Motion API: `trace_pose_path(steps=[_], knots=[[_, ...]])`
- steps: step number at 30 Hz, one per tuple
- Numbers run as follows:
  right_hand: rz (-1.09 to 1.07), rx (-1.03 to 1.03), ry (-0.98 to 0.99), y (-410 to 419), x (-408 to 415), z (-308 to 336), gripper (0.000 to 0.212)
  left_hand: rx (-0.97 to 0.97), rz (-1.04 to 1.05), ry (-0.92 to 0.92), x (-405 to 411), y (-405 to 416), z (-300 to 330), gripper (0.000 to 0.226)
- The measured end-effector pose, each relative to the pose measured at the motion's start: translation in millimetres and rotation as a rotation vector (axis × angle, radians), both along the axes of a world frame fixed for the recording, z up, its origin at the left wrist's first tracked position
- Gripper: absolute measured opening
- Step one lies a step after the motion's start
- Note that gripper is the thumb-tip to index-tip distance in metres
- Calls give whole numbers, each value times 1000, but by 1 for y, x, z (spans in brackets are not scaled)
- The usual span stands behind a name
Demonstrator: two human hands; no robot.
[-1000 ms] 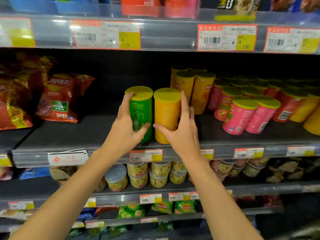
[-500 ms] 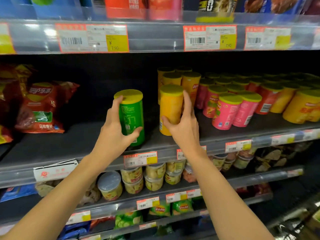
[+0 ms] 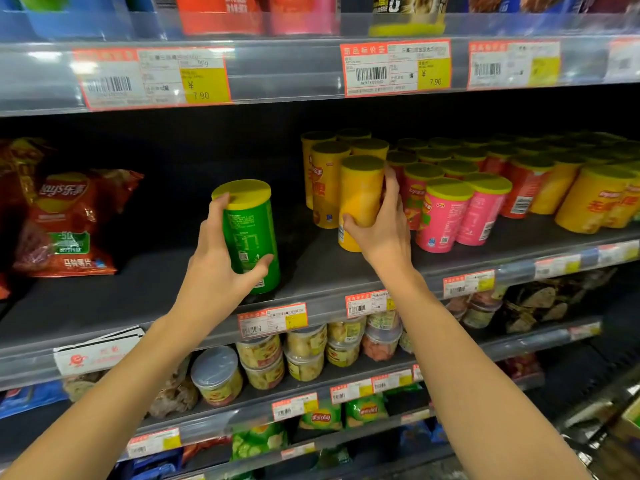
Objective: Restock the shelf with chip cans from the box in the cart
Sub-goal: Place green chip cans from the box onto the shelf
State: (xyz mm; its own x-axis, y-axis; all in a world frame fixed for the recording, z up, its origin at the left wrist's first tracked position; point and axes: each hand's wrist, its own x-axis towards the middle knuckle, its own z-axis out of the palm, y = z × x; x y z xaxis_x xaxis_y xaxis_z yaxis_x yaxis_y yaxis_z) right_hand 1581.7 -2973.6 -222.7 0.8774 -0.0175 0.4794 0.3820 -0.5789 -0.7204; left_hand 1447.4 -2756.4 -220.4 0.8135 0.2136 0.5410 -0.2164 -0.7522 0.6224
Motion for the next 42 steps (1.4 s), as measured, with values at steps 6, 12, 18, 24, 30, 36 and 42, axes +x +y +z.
trace_pose_path(steps=[6,12,18,24,30,36,42], knots=[[-75,13,-3,-4,14,1,99,-8,-3,3,1,1,-1,98],[-123,6,1,-5,20,-1,100,-13,4,3,1,0,-2,99],[-161,2,-9,-5,20,-2,102,-10,4,-6,1,-1,-2,99],[-188,-1,-27,-5,22,-6,103,-13,-6,-9,1,0,-2,99],[-195,-22,-19,-4,21,-5,105,-22,-14,-6,1,0,-2,99],[-206,-30,-38,-5,20,-5,104,-22,-22,-3,1,0,-2,99],[-234,-126,-76,-9,1,-7,102,-28,-33,5,1,1,-2,99]])
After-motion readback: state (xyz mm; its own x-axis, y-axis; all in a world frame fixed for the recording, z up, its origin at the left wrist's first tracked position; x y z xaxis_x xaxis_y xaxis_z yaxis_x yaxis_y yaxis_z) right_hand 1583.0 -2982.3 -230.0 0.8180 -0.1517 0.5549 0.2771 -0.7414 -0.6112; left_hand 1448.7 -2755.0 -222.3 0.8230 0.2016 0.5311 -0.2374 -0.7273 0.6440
